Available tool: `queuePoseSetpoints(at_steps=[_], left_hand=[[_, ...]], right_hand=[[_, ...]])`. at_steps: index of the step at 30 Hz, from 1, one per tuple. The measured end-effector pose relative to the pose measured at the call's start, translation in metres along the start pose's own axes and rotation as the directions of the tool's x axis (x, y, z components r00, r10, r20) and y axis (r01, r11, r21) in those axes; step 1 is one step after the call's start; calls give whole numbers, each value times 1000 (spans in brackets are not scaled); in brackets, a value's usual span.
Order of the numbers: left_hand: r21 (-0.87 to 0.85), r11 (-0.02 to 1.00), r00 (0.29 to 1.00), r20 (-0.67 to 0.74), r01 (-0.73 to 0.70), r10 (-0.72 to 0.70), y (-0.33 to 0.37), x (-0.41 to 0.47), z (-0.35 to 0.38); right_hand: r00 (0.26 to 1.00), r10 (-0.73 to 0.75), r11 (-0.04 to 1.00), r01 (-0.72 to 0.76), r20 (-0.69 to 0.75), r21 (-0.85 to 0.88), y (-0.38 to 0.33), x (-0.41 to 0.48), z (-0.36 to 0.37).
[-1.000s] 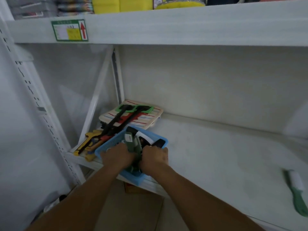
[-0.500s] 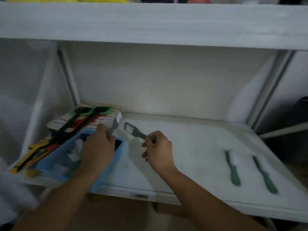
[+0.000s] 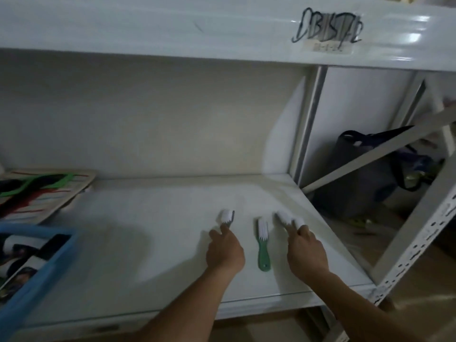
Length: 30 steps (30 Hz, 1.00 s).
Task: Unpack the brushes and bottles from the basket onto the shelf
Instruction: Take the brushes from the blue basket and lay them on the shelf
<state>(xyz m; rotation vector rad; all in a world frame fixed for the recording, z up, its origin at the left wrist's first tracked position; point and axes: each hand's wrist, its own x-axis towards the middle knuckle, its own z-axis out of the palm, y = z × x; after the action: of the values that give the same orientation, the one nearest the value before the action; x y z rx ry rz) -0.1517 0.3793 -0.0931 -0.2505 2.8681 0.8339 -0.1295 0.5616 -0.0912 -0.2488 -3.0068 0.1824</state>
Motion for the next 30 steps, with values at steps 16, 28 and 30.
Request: queuePoseSetpoints(at_steps=[16,28,30], left_hand=[[-9,999,954,-297,-49,44,-157,-90,-149],[215,843,828,-412,494,-380,-350,-113,-283],[285,813,833,-402,509,-380,-355,-104,-282]], right_hand=[[918,-395,806,364,-35,466,-191,-44,-39],[664,-744,591,598,79,541,-440,-119,-28],[641,-759,609,637,114,472,-467,-125,-19]])
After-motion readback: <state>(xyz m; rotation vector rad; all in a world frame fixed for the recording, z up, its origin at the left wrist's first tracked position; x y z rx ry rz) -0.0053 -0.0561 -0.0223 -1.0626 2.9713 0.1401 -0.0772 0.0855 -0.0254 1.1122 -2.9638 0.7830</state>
